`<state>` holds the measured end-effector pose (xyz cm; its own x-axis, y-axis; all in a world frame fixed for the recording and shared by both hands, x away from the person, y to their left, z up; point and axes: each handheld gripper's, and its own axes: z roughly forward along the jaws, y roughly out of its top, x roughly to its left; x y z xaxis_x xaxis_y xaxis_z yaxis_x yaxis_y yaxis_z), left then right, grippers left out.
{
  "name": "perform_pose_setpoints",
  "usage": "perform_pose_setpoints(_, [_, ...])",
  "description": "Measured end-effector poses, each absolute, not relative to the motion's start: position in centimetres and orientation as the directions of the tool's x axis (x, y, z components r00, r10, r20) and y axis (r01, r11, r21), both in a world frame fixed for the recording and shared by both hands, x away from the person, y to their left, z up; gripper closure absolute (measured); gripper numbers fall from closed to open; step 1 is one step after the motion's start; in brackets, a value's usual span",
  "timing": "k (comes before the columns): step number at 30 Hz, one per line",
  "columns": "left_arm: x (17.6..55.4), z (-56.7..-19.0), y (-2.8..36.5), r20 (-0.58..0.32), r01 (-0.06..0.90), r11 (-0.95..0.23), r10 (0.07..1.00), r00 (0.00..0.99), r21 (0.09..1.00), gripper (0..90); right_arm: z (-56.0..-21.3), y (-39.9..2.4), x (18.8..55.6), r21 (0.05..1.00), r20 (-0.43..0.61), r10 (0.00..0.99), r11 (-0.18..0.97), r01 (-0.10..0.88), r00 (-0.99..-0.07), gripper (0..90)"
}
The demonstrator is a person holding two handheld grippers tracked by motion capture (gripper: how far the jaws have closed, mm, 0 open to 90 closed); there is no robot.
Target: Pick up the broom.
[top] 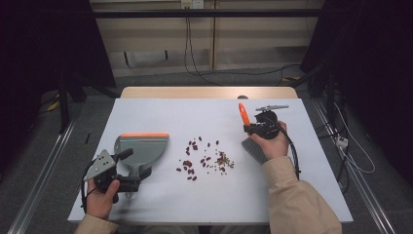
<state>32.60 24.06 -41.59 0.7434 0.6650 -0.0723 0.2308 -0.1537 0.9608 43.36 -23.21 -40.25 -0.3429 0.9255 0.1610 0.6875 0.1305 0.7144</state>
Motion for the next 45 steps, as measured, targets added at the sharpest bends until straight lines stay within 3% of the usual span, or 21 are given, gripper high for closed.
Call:
perform_pose_setpoints(27, [32.6, -41.6, 24.0, -0.064, 0.229, -0.166, 0.660, 0.748, 0.959, 3.6, -40.4, -25.5, 40.3, 0.692, 0.140, 0.904, 0.203, 0.693, -0.405, 58.4])
perform_pose_setpoints(34, [32.5, -41.5, 23.9, -0.064, 0.228, -0.166, 0.660, 0.749, 0.959, 3.6, -41.0, -26.4, 38.5, 0.685, 0.117, 0.902, 0.229, 0.691, -0.415, 59.9])
perform_pose_setpoints(39, [32.5, -41.5, 23.9, -0.063, 0.229, -0.168, 0.660, 0.748, 0.959, 3.6, -41.8, -27.2, 37.8, 0.671, 0.118, 0.905, 0.231, 0.705, -0.409, 68.6])
perform_pose_setpoints(45, [32.6, -41.5, 23.9, -0.063, 0.228, -0.167, 0.661, 0.748, 0.959, 3.6, -41.8, -27.1, 37.6, 0.675, 0.113, 0.906, 0.231, 0.700, -0.408, 70.4])
